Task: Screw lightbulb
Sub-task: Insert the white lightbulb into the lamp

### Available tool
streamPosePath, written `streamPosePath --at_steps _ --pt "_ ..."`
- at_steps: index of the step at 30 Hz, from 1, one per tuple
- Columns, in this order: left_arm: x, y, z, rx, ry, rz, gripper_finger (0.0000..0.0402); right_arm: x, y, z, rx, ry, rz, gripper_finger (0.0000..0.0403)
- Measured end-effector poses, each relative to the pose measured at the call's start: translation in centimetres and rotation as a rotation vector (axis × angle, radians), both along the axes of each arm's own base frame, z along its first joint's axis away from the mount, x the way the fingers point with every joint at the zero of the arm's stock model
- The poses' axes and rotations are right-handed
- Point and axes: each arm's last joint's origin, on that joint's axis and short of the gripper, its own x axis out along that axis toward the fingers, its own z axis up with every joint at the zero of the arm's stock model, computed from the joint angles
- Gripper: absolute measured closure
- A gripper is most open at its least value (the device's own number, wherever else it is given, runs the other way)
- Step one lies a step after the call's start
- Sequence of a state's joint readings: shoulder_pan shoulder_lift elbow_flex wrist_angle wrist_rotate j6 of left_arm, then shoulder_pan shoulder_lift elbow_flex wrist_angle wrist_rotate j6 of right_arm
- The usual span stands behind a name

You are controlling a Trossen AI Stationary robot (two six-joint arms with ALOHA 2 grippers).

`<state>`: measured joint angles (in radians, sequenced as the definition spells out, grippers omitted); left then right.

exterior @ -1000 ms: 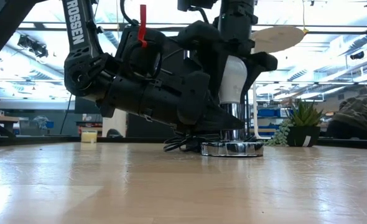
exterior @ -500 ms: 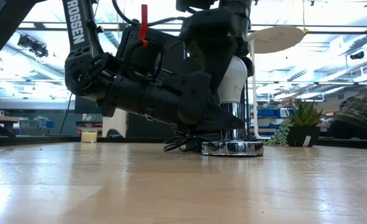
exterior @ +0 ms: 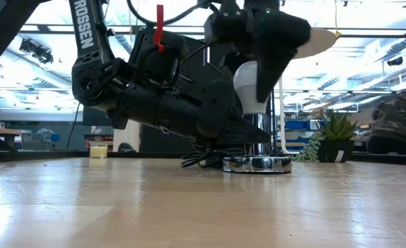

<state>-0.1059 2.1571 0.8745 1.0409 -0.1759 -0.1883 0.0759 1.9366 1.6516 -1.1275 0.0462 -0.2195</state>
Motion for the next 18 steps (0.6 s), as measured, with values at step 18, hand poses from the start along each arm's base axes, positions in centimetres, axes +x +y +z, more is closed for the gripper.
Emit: streamPosePath --at_steps 18 --pt "0.0 0.06 0.03 0.006 -0.004 0.011 0.0211 0.15 0.5 -0.47 -0.047 0.016 0.129 0.0029"
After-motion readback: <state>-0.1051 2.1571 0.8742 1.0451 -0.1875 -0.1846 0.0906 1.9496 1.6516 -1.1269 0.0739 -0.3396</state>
